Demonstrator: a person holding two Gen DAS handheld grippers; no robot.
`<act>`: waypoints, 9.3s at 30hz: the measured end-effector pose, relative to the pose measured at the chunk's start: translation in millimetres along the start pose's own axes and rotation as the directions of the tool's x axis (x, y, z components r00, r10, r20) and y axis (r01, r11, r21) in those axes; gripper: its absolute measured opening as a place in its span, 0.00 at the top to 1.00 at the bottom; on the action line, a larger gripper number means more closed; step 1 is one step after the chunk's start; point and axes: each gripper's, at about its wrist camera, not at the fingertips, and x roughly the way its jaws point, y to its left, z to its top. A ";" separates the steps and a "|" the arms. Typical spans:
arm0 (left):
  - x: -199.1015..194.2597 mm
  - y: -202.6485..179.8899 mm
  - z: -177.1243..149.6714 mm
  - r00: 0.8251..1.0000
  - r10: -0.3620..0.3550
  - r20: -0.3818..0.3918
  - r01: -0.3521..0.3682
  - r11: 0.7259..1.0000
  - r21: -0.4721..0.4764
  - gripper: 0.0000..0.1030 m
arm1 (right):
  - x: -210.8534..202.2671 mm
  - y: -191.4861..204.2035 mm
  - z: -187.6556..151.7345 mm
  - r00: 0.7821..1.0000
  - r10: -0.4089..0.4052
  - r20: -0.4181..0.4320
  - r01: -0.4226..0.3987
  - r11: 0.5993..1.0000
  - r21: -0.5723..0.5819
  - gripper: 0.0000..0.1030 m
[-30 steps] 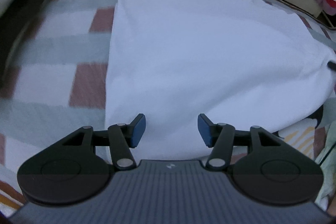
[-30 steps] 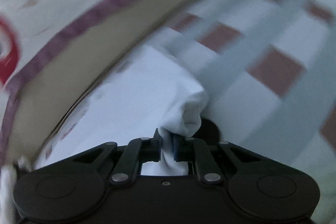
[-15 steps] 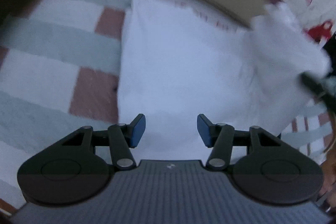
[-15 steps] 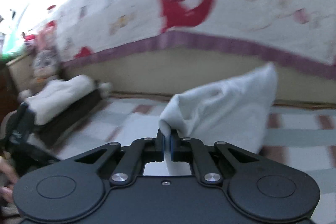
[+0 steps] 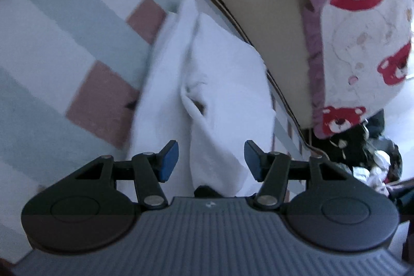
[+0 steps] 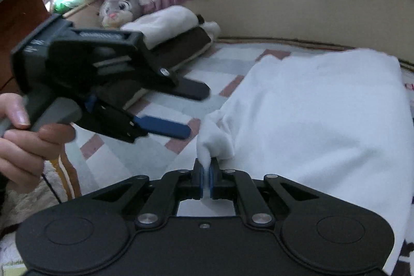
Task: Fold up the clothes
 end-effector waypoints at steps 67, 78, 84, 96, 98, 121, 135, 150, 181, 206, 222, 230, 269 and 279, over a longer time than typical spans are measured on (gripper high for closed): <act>-17.3 -30.8 -34.7 0.937 0.266 0.228 -0.314 0.925 0.213 0.56 | -32.4 -55.0 29.3 0.828 -0.393 -0.399 0.401 0.914 -0.067 0.83; 6.3 -55.3 -31.4 0.926 0.358 0.120 -0.377 0.858 0.349 0.55 | -3.0 -55.2 31.4 0.750 -0.454 -0.481 0.466 0.879 -0.104 0.79; 37.3 -99.3 3.0 0.880 0.475 0.023 -0.403 0.720 0.565 0.55 | 16.5 -37.3 19.8 0.721 -0.607 -0.335 0.578 0.793 -0.193 0.82; 29.7 -45.2 20.6 0.975 0.219 -0.035 -0.185 0.890 0.416 0.55 | 5.6 -34.6 4.3 0.734 -0.609 -0.301 0.571 0.793 -0.210 0.73; 30.6 -42.0 24.9 0.980 0.199 -0.028 -0.169 0.893 0.417 0.54 | -4.3 -38.9 -1.5 0.751 -0.589 -0.298 0.559 0.807 -0.187 0.71; 62.3 -65.1 26.7 0.973 0.228 0.043 -0.213 0.805 0.553 0.89 | -76.1 -27.3 -14.8 0.780 -0.617 -0.103 0.625 0.775 0.087 0.97; 47.2 -37.3 32.2 0.929 0.369 -0.026 -0.317 0.830 0.459 0.84 | -49.4 -14.4 -29.2 0.674 -0.673 -0.305 0.696 0.717 -0.041 0.95; 46.0 -45.0 -40.4 0.867 0.490 -0.090 -0.288 0.641 0.711 0.93 | -40.1 -15.9 27.0 0.874 -0.472 -0.115 0.485 0.858 0.170 0.51; 72.6 -52.6 78.6 0.937 0.319 0.143 -0.343 0.761 0.550 0.45 | -13.0 -172.7 123.3 0.917 -0.375 -0.136 0.398 0.872 0.285 0.46; 104.8 -44.3 67.8 0.952 0.303 0.045 -0.266 0.747 0.609 0.67 | 47.9 -249.1 131.1 0.959 -0.274 0.073 0.214 0.868 0.449 0.74; 102.4 -121.9 67.5 0.969 0.220 0.112 -0.241 0.746 0.621 0.44 | -64.9 -149.1 -31.1 0.982 -0.170 -0.077 0.186 0.866 0.464 0.44; 243.4 -202.1 78.1 0.908 0.414 0.060 -0.311 0.573 0.758 0.27 | -64.2 -159.7 -50.5 0.997 -0.080 0.021 0.059 0.866 0.497 0.47; 137.7 -115.7 65.5 0.781 0.501 0.373 -0.602 0.445 0.662 0.17 | -77.8 -124.0 -11.5 0.962 -0.273 -0.028 0.258 0.863 0.433 0.39; 108.6 -62.6 80.6 0.760 0.507 0.406 -0.649 0.553 0.523 0.23 | -41.6 -121.7 13.4 0.918 -0.384 -0.101 0.396 0.867 0.301 0.39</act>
